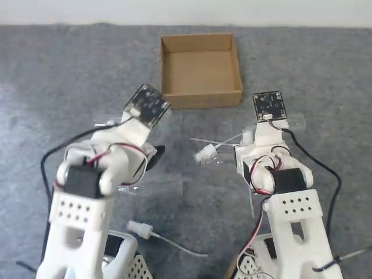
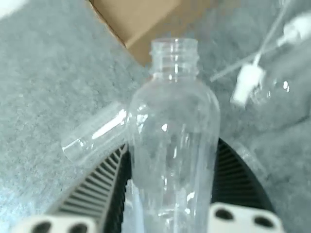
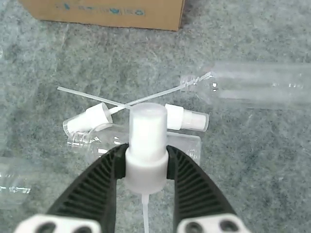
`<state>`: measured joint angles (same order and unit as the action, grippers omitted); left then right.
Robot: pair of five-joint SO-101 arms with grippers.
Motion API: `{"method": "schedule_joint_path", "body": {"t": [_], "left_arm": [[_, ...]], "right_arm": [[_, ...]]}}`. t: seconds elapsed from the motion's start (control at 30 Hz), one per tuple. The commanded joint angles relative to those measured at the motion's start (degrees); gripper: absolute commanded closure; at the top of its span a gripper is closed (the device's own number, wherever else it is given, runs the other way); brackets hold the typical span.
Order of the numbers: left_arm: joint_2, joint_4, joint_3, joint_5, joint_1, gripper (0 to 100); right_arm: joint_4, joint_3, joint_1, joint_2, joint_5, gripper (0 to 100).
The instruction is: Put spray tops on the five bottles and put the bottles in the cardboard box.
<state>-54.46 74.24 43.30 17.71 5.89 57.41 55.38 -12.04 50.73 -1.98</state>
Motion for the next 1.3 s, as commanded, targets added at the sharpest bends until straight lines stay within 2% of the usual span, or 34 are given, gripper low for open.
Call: {"method": "schedule_joint_path", "body": {"t": [0.0, 0.53, 0.63, 0.87, 1.13, 1.27], "left_arm": [[-7.47, -4.84, 3.47, -3.87, 0.00, 80], [-30.59, -15.30, 22.02, -21.36, 0.09, 80], [-36.48, -15.56, 25.36, -22.07, -0.18, 80], [-49.85, -15.30, 32.22, -23.91, -0.26, 80], [-49.85, -15.21, 33.10, -24.00, -0.26, 80], [-49.85, -15.21, 33.19, -24.00, -0.26, 80]], "right_arm": [[-1.19, -0.79, 0.66, 2.42, -1.32, 99.1], [-1.10, -1.32, 0.22, 2.51, -2.64, 99.0], [-0.75, -2.37, 0.13, 2.51, -5.89, 99.0], [0.22, -4.84, 0.13, 2.51, -6.68, 99.1], [0.48, -10.55, 0.13, 5.14, -6.68, 99.1], [-0.04, -13.63, -3.56, 10.33, -6.68, 99.1]]}}
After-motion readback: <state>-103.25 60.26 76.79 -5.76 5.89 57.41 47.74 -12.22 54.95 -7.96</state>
